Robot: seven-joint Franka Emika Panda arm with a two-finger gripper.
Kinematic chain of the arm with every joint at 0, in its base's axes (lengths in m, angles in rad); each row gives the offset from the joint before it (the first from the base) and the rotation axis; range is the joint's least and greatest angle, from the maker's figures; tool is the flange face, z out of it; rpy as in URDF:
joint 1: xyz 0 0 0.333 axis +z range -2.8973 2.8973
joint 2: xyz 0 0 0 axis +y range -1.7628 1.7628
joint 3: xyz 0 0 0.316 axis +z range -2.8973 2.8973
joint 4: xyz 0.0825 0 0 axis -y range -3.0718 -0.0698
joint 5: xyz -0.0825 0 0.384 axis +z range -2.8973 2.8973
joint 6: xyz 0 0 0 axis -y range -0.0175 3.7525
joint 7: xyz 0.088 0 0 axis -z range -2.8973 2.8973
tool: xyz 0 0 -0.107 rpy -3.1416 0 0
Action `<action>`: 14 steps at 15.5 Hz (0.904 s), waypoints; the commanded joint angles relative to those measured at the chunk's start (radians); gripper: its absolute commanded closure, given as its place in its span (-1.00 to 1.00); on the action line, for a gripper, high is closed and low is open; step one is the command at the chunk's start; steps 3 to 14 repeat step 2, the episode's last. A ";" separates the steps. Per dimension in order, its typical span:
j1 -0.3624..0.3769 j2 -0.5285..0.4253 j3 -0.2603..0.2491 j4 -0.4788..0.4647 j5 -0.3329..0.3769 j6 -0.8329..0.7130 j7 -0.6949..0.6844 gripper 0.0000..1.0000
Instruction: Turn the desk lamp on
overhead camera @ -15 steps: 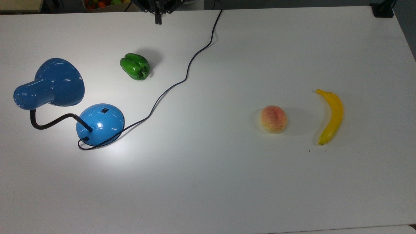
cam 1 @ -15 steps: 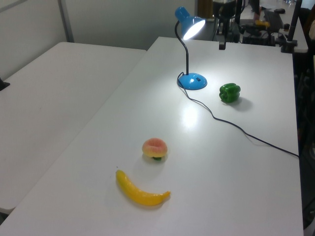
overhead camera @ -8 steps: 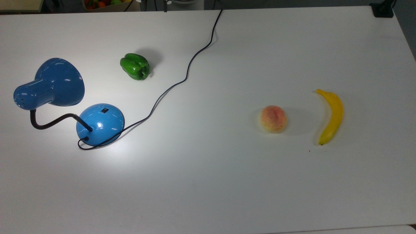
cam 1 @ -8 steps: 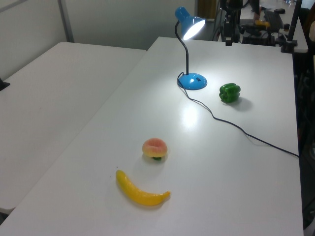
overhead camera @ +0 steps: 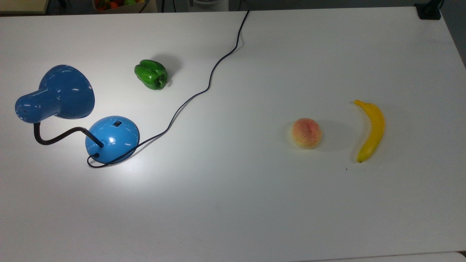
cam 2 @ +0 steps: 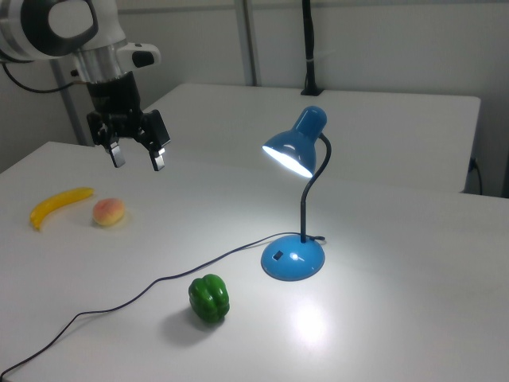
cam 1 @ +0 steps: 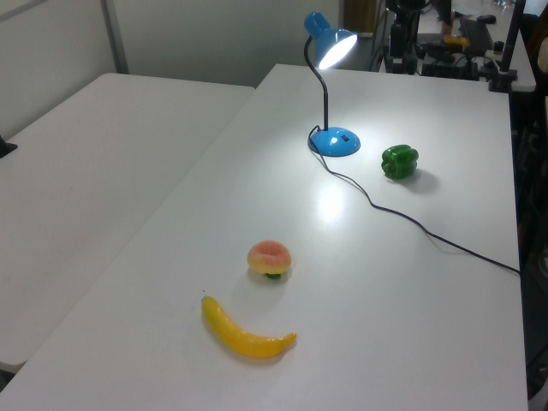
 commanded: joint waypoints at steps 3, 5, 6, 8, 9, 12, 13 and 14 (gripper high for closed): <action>-0.004 -0.011 -0.010 0.009 0.010 -0.027 -0.022 -1.00; -0.004 -0.011 -0.010 0.009 0.010 -0.027 -0.022 -1.00; -0.004 -0.011 -0.010 0.009 0.010 -0.027 -0.022 -1.00; -0.004 -0.011 -0.010 0.009 0.010 -0.027 -0.022 -1.00; -0.004 -0.011 -0.010 0.009 0.010 -0.027 -0.022 -1.00; -0.004 -0.011 -0.010 0.009 0.010 -0.027 -0.022 -1.00; -0.004 -0.011 -0.010 0.009 0.010 -0.027 -0.022 -1.00; -0.004 -0.011 -0.010 0.009 0.010 -0.027 -0.022 -1.00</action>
